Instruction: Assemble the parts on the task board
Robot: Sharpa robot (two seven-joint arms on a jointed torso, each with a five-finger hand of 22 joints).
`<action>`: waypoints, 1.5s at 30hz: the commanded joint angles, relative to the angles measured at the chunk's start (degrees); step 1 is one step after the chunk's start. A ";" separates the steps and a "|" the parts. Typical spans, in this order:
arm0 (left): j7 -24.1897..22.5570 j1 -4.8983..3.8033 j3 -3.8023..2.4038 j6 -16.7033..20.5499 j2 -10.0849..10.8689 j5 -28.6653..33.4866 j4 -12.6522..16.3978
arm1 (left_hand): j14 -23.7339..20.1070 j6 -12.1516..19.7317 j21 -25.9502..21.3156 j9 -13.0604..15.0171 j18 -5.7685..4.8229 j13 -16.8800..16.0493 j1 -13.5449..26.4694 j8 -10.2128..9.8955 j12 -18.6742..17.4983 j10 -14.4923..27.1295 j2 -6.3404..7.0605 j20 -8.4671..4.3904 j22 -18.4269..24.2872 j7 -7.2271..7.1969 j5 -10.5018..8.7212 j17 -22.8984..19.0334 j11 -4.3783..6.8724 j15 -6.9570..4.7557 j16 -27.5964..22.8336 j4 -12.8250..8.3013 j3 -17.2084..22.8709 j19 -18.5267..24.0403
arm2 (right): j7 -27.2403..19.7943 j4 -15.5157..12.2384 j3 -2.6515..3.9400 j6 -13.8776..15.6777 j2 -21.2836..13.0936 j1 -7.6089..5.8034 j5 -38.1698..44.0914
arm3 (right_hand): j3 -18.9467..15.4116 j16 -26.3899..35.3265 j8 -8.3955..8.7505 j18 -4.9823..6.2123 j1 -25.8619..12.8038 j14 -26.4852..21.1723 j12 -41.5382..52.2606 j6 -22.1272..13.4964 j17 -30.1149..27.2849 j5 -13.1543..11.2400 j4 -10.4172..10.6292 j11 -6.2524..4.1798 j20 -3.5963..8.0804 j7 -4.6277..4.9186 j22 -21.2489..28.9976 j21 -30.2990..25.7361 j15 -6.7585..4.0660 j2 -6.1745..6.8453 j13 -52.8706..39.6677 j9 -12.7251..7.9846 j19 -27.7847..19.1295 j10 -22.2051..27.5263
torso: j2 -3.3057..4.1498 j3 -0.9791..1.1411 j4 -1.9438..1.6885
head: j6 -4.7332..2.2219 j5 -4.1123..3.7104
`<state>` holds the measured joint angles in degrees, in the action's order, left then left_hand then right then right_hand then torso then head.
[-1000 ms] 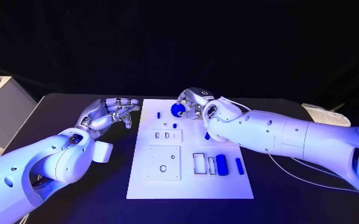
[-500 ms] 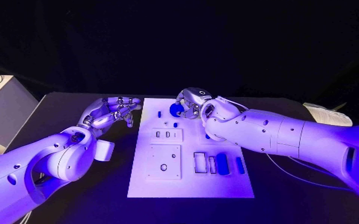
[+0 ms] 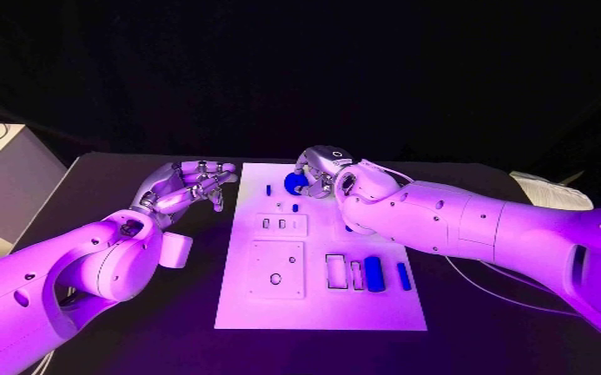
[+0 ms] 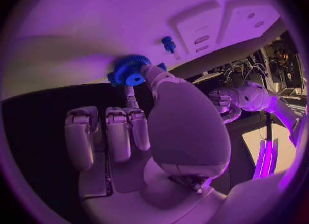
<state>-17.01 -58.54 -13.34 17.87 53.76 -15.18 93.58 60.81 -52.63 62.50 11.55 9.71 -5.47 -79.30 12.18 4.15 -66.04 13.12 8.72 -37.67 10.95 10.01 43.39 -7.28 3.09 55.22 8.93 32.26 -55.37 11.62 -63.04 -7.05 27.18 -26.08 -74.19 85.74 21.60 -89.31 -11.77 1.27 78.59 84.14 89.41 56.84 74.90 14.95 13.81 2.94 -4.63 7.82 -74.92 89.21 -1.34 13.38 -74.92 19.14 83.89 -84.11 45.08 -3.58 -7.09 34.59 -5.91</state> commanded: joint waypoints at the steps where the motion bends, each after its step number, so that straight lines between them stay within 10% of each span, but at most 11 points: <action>1: -0.14 -0.02 -0.04 -0.85 -0.04 -0.24 0.16 | -0.33 0.02 0.29 0.09 0.59 -0.07 0.03 0.39 0.10 0.43 -0.53 -0.09 -0.08 -0.24 -0.38 -0.05 0.13 -0.02 0.26 -0.17 0.25 0.33 | 0.16 0.27 -0.13 -3.55 0.22 0.13 0.71 | -0.85 -0.34 0.26 -1.09 -1.26 5.52 -0.51 -1.04 13.55 -0.77 0.81 0.54 -0.36 0.35 -14.43 0.24 0.55 0.50 -13.95 -0.02 5.80 -4.77 | 0.01 0.02 0.18 | 0.03 0.24; 9: -0.12 -0.02 -0.04 -0.77 0.02 -0.26 0.21 | -0.33 0.02 0.29 0.09 0.59 -0.07 0.03 0.39 0.10 0.43 -0.53 -0.09 -0.08 -0.24 -0.38 -0.05 0.13 -0.02 0.26 -0.17 0.25 0.33 | -0.05 0.63 -0.19 -4.26 0.37 0.13 0.10 | -5.03 -0.38 0.82 -1.09 -3.44 5.57 -1.20 -2.20 13.78 -2.13 2.70 0.86 -0.82 0.64 -14.44 0.24 0.94 0.17 -13.28 -0.64 5.79 -4.05 | 0.03 0.05 0.15 | 0.08 0.18; 15: -0.05 -0.02 -0.04 -0.68 0.04 -0.31 0.20 | -0.35 0.06 0.31 0.10 0.60 -0.08 0.03 0.40 0.10 0.48 -0.51 -0.09 -0.04 -0.24 -0.39 -0.08 0.12 -0.01 0.30 -0.20 0.24 0.42 | -0.14 0.67 -0.21 -4.88 0.37 0.13 -0.58 | -9.62 -0.48 1.16 -1.13 -7.49 5.66 -1.52 -2.98 14.21 -1.10 2.93 1.15 -1.13 0.90 -14.60 0.37 1.23 -2.72 -13.00 -1.33 5.87 -3.72 | 0.04 0.04 0.14 | 0.01 0.15; 45: 0.33 0.00 -0.04 -0.45 -0.12 -0.56 -0.05 | -0.48 0.40 0.69 0.18 0.60 -0.10 -0.64 0.34 0.07 0.77 -0.79 -0.10 -0.24 -0.12 -0.19 -0.31 0.06 -0.02 0.46 -0.78 0.80 0.61 | 0.75 -5.23 -0.42 -5.81 -4.72 0.52 -1.30 | -9.45 -0.69 1.15 -1.27 -10.81 5.86 -0.85 -3.01 15.10 4.83 2.79 1.21 -1.25 0.97 -15.08 0.79 1.34 -4.41 -13.68 -1.99 6.11 -4.41 | 0.10 0.16 0.27 | 0.08 0.06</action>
<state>-16.51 -58.53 -13.35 17.91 53.74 -15.50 93.48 60.80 -52.63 62.86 11.64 9.71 -5.50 -79.70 12.17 4.15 -65.63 12.72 8.51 -37.85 10.95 10.01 43.18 -7.27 3.09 55.42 8.22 32.97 -55.16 11.83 -67.85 -7.28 22.53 -30.49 -73.99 84.35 11.71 -89.76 -10.86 0.38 68.32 83.92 88.33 53.40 74.93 19.42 16.65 3.77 -5.46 8.80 -74.95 89.61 -0.31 9.05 -74.95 17.26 83.90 -84.10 45.16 -3.43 -6.81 34.68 -5.83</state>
